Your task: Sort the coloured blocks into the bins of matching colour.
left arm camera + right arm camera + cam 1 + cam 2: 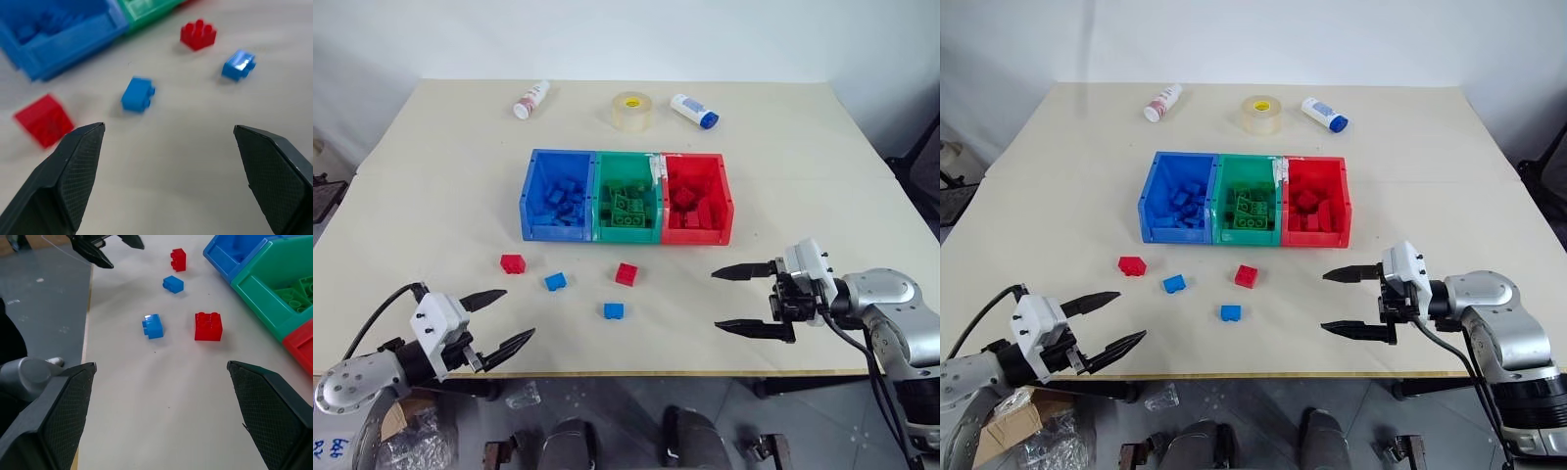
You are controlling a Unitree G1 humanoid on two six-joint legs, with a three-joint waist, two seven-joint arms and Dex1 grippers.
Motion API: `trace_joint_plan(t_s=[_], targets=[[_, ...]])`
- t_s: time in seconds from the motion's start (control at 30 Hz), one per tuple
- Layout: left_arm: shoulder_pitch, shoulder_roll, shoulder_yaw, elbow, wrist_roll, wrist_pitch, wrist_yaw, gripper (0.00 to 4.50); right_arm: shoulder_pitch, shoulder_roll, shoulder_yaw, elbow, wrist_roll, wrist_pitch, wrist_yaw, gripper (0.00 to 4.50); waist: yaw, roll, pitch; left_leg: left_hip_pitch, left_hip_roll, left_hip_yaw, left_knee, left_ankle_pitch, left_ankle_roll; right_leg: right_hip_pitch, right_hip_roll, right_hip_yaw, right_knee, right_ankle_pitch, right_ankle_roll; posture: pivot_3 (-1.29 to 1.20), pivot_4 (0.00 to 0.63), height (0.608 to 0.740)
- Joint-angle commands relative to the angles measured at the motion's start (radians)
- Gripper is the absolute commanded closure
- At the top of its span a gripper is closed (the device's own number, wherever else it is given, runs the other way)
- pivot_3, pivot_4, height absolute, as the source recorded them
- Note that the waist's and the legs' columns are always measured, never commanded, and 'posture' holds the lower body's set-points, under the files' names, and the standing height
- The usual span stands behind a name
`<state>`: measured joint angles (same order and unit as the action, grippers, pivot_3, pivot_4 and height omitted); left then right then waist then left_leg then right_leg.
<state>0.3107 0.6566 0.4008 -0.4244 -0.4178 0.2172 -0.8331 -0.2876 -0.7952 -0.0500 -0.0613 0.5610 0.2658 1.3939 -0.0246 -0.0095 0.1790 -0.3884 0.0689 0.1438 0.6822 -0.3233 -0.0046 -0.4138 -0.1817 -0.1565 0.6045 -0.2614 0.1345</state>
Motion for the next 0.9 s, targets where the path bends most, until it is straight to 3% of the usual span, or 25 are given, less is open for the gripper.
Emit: trace_joint_plan(t_s=[0.03, 0.3, 0.47, 0.73, 0.9], targets=[[0.028, 0.004, 0.016, -0.068, 0.004, -0.002, 0.018, 0.0, -0.013, 0.002, -0.02, 0.017, 0.014, -0.03, 0.039, 0.02, 0.0, 0.0, 0.0, 0.0, 0.0, 0.0, 0.0, 0.0, 0.0, 0.0, 0.0, 0.0, 0.0, 0.0, 0.0, 0.0, 0.15, 0.74], [-0.141, -0.025, -0.256, -0.066, 0.103, 0.026, 0.07, 0.0, -0.018, 0.021, -0.01, -0.017, -0.005, -0.022, -0.011, 0.02, 0.01, 0.0, 0.0, 0.0, 0.0, 0.0, 0.0, 0.0, 0.0, 0.0, 0.0, 0.0, 0.001, 0.0, 0.0, 0.0, 0.15, 0.74], [-0.291, -0.096, -0.439, 0.04, 0.192, 0.023, 0.098, 0.0, 0.043, 0.014, -0.052, -0.091, 0.009, -0.015, -0.067, 0.02, 0.023, 0.001, -0.001, 0.0, 0.0, 0.001, 0.0, 0.0, -0.001, 0.0, 0.0, 0.0, 0.001, 0.0, 0.0, 0.0, 0.15, 0.74], [-0.483, -0.165, -0.585, 0.298, 0.286, -0.055, 0.063, 0.0, 0.173, 0.019, -0.121, -0.201, 0.018, -0.015, -0.159, 0.02, 0.026, 0.001, -0.001, 0.0, 0.0, 0.001, 0.001, 0.0, 0.0, 0.0, 0.0, 0.0, 0.001, 0.0, 0.0, 0.0, 0.15, 0.74], [-0.563, -0.19, -0.636, 0.396, 0.308, -0.11, 0.018, 1.25, 0.249, 0.019, -0.164, -0.256, 0.026, -0.016, -0.203, 0.0, 0.028, 0.002, -0.001, 0.001, -0.001, 0.0, 0.001, 0.0, 0.0, 0.001, 0.0, 0.0, 0.001, 0.0, 0.0, 0.0, 0.15, 0.74]])
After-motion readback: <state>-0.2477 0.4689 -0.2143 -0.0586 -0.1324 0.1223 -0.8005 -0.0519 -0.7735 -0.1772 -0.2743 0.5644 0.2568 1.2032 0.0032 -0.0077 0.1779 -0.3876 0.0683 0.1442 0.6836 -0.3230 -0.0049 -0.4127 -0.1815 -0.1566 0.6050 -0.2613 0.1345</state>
